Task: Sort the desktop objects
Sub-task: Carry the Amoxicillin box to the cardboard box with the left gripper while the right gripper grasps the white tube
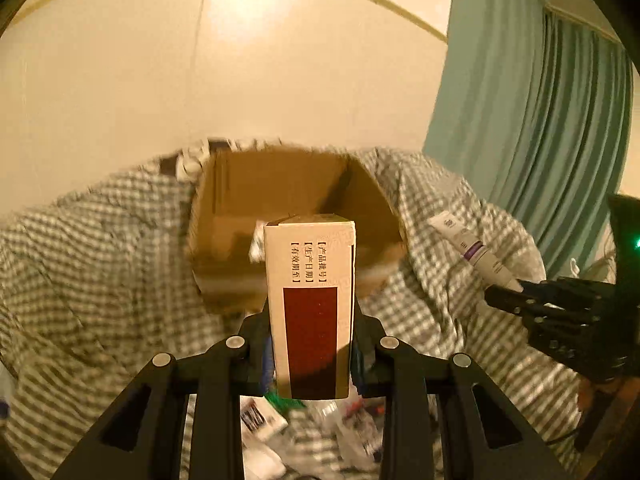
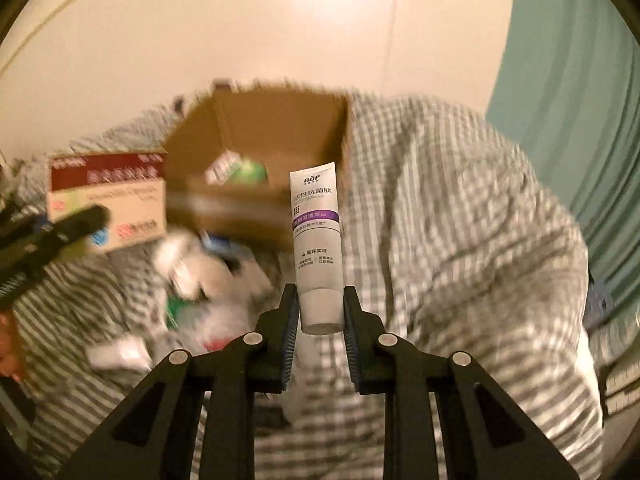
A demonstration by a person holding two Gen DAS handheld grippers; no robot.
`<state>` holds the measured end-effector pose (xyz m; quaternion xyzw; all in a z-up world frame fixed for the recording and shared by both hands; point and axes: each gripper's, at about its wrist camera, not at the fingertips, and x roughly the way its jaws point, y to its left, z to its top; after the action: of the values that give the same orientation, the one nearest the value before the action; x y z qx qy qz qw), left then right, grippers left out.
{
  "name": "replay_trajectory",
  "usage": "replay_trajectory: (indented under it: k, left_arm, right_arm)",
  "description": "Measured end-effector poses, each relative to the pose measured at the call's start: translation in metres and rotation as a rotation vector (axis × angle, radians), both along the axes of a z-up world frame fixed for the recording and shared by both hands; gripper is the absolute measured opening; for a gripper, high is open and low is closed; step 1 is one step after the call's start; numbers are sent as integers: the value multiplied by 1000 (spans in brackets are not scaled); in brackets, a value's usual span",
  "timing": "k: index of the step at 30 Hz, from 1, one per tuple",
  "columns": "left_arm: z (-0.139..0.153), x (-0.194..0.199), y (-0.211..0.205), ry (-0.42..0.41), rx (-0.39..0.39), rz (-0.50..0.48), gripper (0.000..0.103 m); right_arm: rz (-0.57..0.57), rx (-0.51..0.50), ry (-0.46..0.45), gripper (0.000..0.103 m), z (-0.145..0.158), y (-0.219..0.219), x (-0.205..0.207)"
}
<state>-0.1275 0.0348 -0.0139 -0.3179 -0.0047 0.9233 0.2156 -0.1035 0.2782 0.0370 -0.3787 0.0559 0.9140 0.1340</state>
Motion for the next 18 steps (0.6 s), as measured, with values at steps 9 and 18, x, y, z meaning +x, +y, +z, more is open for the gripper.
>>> replay_trajectory:
  k: [9, 18]
  left_arm:
    - [31, -86, -3, 77, -21, 57, 29]
    - [-20, -167, 16, 43, -125, 80, 45]
  right_arm:
    - [51, -30, 78, 20, 37, 13, -85]
    - [35, -114, 32, 47, -12, 33, -173]
